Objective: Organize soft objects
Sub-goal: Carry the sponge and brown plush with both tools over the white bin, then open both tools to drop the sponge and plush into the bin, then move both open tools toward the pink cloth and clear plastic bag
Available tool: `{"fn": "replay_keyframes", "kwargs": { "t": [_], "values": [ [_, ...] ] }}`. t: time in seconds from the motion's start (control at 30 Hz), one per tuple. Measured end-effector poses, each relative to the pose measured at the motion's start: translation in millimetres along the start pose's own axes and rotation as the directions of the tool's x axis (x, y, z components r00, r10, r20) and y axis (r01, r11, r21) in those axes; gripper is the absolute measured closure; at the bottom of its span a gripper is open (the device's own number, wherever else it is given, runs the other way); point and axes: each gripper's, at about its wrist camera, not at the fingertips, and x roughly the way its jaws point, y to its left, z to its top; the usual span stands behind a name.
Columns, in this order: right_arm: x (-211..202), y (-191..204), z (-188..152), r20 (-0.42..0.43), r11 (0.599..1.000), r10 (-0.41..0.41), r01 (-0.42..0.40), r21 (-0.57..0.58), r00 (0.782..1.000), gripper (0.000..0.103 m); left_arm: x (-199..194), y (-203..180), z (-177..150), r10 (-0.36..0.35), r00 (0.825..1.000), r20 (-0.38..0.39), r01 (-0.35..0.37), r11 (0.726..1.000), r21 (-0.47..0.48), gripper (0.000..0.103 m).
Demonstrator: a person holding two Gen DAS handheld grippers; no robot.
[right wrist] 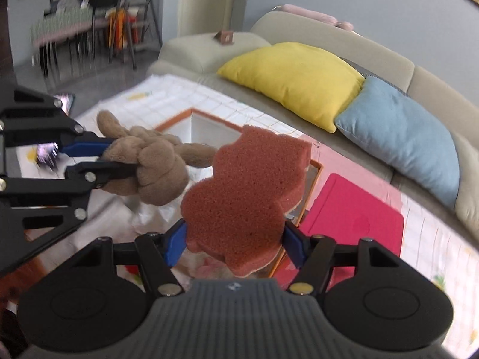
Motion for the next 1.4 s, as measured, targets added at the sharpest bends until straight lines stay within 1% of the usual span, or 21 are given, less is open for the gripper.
{"fn": "replay_keyframes", "kwargs": {
  "t": [0.1,0.2,0.27,0.33,0.37,0.4,0.47,0.5,0.53,0.57,0.6,0.73,0.8,0.93,1.0,1.1,1.27,1.33,1.4],
  "values": [
    [14,-2,3,-0.02,0.999,-0.038,0.037,-0.035,0.999,0.036,7,0,-5,-0.038,0.999,-0.035,0.039,0.999,0.024,0.088],
    [25,-6,6,-0.035,0.999,-0.037,0.035,-0.04,0.999,0.036,13,-1,-9,-0.057,0.996,-0.072,0.059,0.998,0.038,0.087],
    [30,-7,6,-0.04,0.998,-0.035,0.033,-0.047,0.999,0.035,16,-1,-11,-0.071,0.993,-0.094,0.074,0.997,0.03,0.086],
    [36,-8,6,-0.045,0.998,-0.031,0.029,-0.05,0.999,0.035,19,0,-11,-0.085,0.989,-0.123,0.087,0.996,0.012,0.081],
    [38,-8,6,-0.048,0.998,-0.031,0.028,-0.05,0.998,0.034,20,0,-13,-0.084,0.988,-0.13,0.085,0.996,0.001,0.074],
    [40,-8,6,-0.044,0.998,-0.035,0.033,-0.053,0.998,0.033,21,1,-14,-0.089,0.987,-0.136,0.088,0.996,-0.01,0.071],
    [42,-8,6,-0.035,0.997,-0.04,0.038,-0.063,0.999,0.033,22,3,-13,-0.104,0.984,-0.144,0.099,0.994,-0.044,0.069],
    [42,-8,6,-0.034,0.997,-0.036,0.033,-0.066,0.999,0.032,21,5,-12,-0.109,0.984,-0.143,0.101,0.993,-0.061,0.063],
    [42,-7,5,-0.034,0.997,-0.033,0.031,-0.068,0.999,0.032,20,6,-12,-0.113,0.984,-0.139,0.103,0.992,-0.073,0.059],
    [42,-7,5,-0.032,0.997,-0.033,0.031,-0.072,0.999,0.031,18,7,-11,-0.117,0.984,-0.132,0.107,0.991,-0.082,0.051],
    [42,-7,5,-0.031,0.997,-0.034,0.031,-0.076,0.999,0.03,16,7,-10,-0.121,0.985,-0.126,0.111,0.99,-0.084,0.046],
    [35,-8,2,-0.018,0.997,-0.051,0.05,-0.063,0.999,0.029,11,8,-5,-0.111,0.988,-0.111,0.104,0.992,-0.066,0.042],
    [27,-10,1,0.0,0.998,-0.051,0.051,-0.042,0.999,0.028,8,7,-2,-0.105,0.989,-0.103,0.101,0.994,-0.051,0.037],
    [5,-18,0,0.048,0.998,-0.067,0.067,0.019,0.997,0.028,-1,1,4,-0.075,0.995,-0.061,0.074,0.997,-0.012,0.036],
    [-8,-24,-3,0.067,0.995,-0.082,0.078,0.064,0.994,0.026,-6,-1,8,-0.067,0.997,-0.043,0.067,0.998,-0.01,0.035],
    [-25,-34,-8,0.075,0.987,-0.103,0.093,0.132,0.992,0.026,-13,-3,15,-0.062,0.998,-0.025,0.062,0.998,-0.01,0.035],
    [-54,-45,-20,0.081,0.969,-0.14,0.12,0.214,0.987,0.026,-34,-10,28,-0.04,0.998,0.039,0.04,0.999,0.001,0.035],
    [-67,-48,-27,0.089,0.96,-0.165,0.139,0.241,0.982,0.025,-42,-13,33,-0.039,0.997,0.064,0.039,0.999,-0.003,0.035],
    [-79,-51,-35,0.101,0.951,-0.184,0.151,0.272,0.978,0.021,-50,-16,38,-0.048,0.995,0.083,0.049,0.999,-0.019,0.035]
  ]
}}
